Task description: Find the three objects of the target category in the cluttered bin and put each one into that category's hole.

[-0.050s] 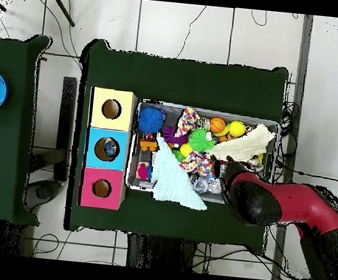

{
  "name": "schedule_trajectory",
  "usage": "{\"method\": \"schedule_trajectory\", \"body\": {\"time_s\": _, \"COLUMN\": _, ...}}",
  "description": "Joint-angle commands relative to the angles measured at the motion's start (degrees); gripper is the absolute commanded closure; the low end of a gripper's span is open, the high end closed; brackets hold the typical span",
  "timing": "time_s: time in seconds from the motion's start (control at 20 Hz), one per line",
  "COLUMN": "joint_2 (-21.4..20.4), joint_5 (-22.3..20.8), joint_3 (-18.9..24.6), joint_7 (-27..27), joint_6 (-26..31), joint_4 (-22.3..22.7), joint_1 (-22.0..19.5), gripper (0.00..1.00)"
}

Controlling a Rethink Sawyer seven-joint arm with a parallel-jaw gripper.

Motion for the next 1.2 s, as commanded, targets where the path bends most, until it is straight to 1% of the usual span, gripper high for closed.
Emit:
{"method": "schedule_trajectory", "body": {"time_s": 0.05, "joint_2": 11.0, "joint_5": -4.9, "joint_3": -2.1, "joint_7": -7.9, "joint_6": -1.6, "joint_4": -0.8, "joint_1": -3.4, "gripper": 0.00}}
{"method": "schedule_trajectory", "body": {"time_s": 0.15, "joint_2": 13.7, "joint_5": -5.0, "joint_3": -1.8, "joint_7": -9.3, "joint_6": -1.0, "joint_4": -1.6, "joint_1": -4.5, "gripper": 0.00}}
{"method": "schedule_trajectory", "body": {"time_s": 0.35, "joint_2": 20.2, "joint_5": -3.6, "joint_3": -1.4, "joint_7": -12.7, "joint_6": 3.3, "joint_4": -3.7, "joint_1": -7.1, "gripper": 0.00}}
{"method": "schedule_trajectory", "body": {"time_s": 0.45, "joint_2": 21.5, "joint_5": -2.4, "joint_3": -1.6, "joint_7": -13.4, "joint_6": 5.9, "joint_4": -4.5, "joint_1": -7.6, "gripper": 0.00}}
{"method": "schedule_trajectory", "body": {"time_s": 0.55, "joint_2": 21.7, "joint_5": -2.0, "joint_3": -1.4, "joint_7": -13.9, "joint_6": 7.4, "joint_4": -4.9, "joint_1": -7.9, "gripper": 0.00}}
{"method": "schedule_trajectory", "body": {"time_s": 0.65, "joint_2": 20.8, "joint_5": -1.5, "joint_3": -0.8, "joint_7": -14.7, "joint_6": 9.0, "joint_4": -4.7, "joint_1": -8.6, "gripper": 0.00}}
{"method": "schedule_trajectory", "body": {"time_s": 0.8, "joint_2": 18.1, "joint_5": 0.3, "joint_3": 0.9, "joint_7": -15.4, "joint_6": 12.1, "joint_4": -3.7, "joint_1": -9.5, "gripper": 0.00}}
{"method": "schedule_trajectory", "body": {"time_s": 0.9, "joint_2": 14.4, "joint_5": 2.9, "joint_3": 3.5, "joint_7": -16.7, "joint_6": 15.2, "joint_4": -2.5, "joint_1": -11.0, "gripper": 0.00}}
{"method": "schedule_trajectory", "body": {"time_s": 1.05, "joint_2": 9.8, "joint_5": 6.2, "joint_3": 8.5, "joint_7": -17.3, "joint_6": 17.1, "joint_4": -1.1, "joint_1": -12.8, "gripper": 0.00}}
{"method": "schedule_trajectory", "body": {"time_s": 1.1, "joint_2": 8.6, "joint_5": 7.4, "joint_3": 10.2, "joint_7": -17.1, "joint_6": 17.8, "joint_4": -0.7, "joint_1": -13.2, "gripper": 0.00}}
{"method": "schedule_trajectory", "body": {"time_s": 1.2, "joint_2": 8.1, "joint_5": 9.4, "joint_3": 13.9, "joint_7": -17.3, "joint_6": 18.6, "joint_4": -0.8, "joint_1": -14.1, "gripper": 0.00}}
